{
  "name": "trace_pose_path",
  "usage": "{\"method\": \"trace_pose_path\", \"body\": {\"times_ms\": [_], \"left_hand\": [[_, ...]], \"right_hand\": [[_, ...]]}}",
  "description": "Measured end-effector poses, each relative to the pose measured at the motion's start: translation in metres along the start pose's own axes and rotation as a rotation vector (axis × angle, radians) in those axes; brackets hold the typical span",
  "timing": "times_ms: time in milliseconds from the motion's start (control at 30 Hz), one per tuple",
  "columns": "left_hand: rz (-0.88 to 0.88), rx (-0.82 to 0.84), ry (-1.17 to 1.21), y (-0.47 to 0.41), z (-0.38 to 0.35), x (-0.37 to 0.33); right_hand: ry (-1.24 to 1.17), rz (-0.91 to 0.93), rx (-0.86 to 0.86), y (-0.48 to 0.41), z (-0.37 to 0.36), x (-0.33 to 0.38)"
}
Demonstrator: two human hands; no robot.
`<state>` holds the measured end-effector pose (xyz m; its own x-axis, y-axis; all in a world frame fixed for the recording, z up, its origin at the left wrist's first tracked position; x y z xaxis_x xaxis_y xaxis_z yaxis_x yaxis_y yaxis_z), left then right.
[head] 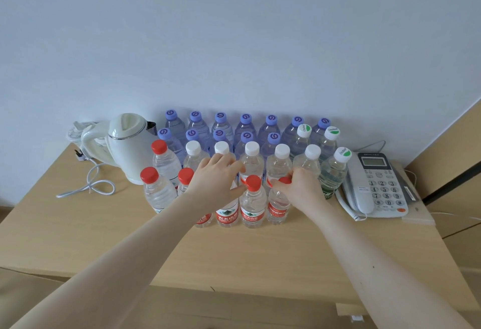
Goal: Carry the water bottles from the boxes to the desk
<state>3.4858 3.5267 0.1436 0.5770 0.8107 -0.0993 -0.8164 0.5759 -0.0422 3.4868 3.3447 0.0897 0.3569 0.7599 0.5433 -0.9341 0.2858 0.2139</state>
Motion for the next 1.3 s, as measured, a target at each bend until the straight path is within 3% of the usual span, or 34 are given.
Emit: {"method": "trace_pose_path", "body": {"times_ms": [267, 667, 1100, 1300], "left_hand": [[-0.013, 0.007, -0.009, -0.001, 0.0, -0.001], [-0.053, -0.01, 0.005, -0.003, -0.003, -0.013], [-0.06, -0.014, 0.004, -0.008, -0.007, -0.021], [-0.057, -0.015, -0.031, -0.009, -0.005, -0.025]], "right_hand": [[0.054, -0.017, 0.014, 0.001, -0.004, -0.001], [0.098, 0.161, 0.013, 0.01, 0.003, 0.008], [0.074, 0.185, 0.02, 0.014, 0.003, 0.004], [0.131, 0.282, -0.065, 0.026, 0.015, 0.01]]}}
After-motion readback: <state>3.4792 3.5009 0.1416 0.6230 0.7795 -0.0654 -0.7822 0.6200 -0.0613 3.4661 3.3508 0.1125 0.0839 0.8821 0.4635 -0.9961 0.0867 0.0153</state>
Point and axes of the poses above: each hand's wrist, its own y-axis away from the middle knuckle, its own z-axis out of the back of the hand, x = y × z, the point moved 8 cm from there along -y, towards the middle knuckle, and after that the axes turned 8 degrees about -z, right-handed, at the moved point
